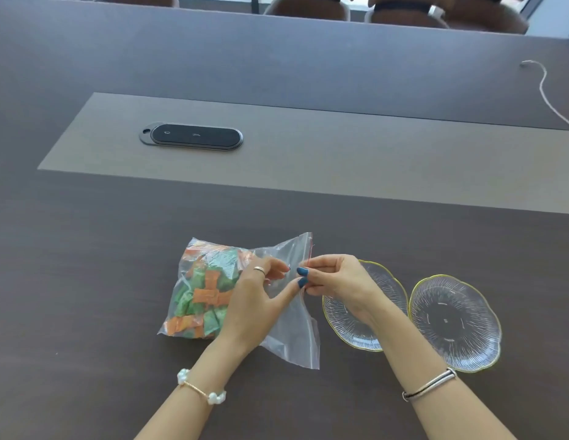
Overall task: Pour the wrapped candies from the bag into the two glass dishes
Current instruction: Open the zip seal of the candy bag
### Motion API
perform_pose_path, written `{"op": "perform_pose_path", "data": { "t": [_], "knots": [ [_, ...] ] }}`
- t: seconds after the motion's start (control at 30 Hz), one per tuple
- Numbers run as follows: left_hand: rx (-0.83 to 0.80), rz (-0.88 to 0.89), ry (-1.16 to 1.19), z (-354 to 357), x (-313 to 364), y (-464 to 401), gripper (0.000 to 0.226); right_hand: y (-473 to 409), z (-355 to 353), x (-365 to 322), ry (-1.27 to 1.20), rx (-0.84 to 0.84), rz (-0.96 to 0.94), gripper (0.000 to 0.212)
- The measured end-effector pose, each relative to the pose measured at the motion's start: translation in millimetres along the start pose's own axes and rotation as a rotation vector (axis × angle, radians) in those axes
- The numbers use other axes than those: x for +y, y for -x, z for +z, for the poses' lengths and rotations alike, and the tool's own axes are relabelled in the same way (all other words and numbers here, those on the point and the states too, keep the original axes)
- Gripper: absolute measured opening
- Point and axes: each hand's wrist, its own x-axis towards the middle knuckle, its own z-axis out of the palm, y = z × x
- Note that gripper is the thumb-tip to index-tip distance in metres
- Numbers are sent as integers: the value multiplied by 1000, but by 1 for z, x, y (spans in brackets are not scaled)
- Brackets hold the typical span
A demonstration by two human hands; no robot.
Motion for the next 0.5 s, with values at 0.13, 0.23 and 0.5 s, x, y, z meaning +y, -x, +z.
{"op": "perform_pose_path", "data": {
  "t": [0.13,0.23,0.5],
  "knots": [
    [45,119,-287,-3,14,7,33,6,8,-10,-74,65,-60,22],
    [-27,124,-368,-1,20,9,42,8,17,-16,-85,104,-102,18],
    [-120,-22,26,-5,19,7,25,25,17,2,-67,133,-104,17]
  ]
}}
